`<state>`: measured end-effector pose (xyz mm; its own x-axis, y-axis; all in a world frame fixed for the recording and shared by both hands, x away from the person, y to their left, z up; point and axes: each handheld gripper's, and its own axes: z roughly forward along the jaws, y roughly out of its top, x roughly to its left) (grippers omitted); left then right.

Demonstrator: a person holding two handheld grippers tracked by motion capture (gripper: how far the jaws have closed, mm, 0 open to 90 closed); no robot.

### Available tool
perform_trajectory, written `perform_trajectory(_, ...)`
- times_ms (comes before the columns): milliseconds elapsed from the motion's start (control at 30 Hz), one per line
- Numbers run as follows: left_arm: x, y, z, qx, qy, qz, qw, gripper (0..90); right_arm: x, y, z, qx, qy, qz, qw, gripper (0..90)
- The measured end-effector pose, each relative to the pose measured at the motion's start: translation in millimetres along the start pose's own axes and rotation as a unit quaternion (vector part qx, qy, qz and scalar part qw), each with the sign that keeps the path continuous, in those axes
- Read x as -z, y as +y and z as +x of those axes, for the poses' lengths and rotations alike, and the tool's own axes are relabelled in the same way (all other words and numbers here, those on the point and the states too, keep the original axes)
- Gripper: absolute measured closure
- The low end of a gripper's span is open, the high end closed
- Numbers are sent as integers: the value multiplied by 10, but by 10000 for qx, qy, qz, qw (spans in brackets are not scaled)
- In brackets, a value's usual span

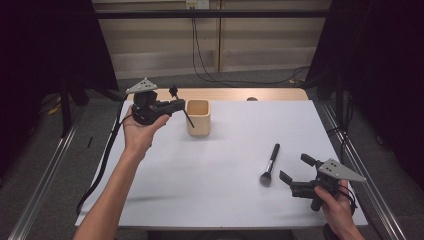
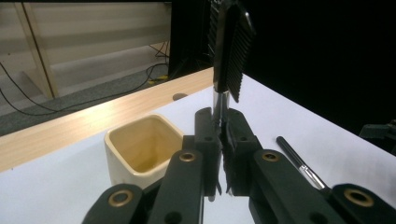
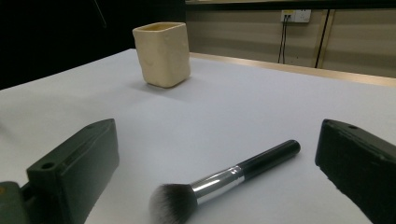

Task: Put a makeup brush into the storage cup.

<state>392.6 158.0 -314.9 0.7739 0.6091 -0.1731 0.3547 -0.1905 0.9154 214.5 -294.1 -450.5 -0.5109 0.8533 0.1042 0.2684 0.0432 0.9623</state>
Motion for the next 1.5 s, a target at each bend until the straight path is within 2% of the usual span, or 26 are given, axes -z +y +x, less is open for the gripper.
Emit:
perform_trajectory(467,-117,175,196,10,276,48,9996,857,10,8,0,22,-32,-66,10000,0)
perform_trajectory(667,-202,210,270,43,351,95,9993,857,7,7,-1,21,-13,-40,10000,0)
perform_trajectory(833,-243,233,323,118,478,13,9988,857,6,7,-6,-1,-25,-48,10000,0)
perform_trajectory(1000,-301,213,353,74,622,25,9980,857,11,7,-6,20,-18,-54,10000,0)
perform_trajectory(1133,-355,190,354,58,590,49,9982,857,13,6,-6,24,-20,-55,10000,0)
perform_trajectory(1233,-410,163,360,9,593,159,9981,857,11,4,-8,50,-57,-45,10000,0)
perform_trajectory(1500,-514,103,355,-5,571,187,9982,856,19,3,-11,32,-43,-52,10000,0)
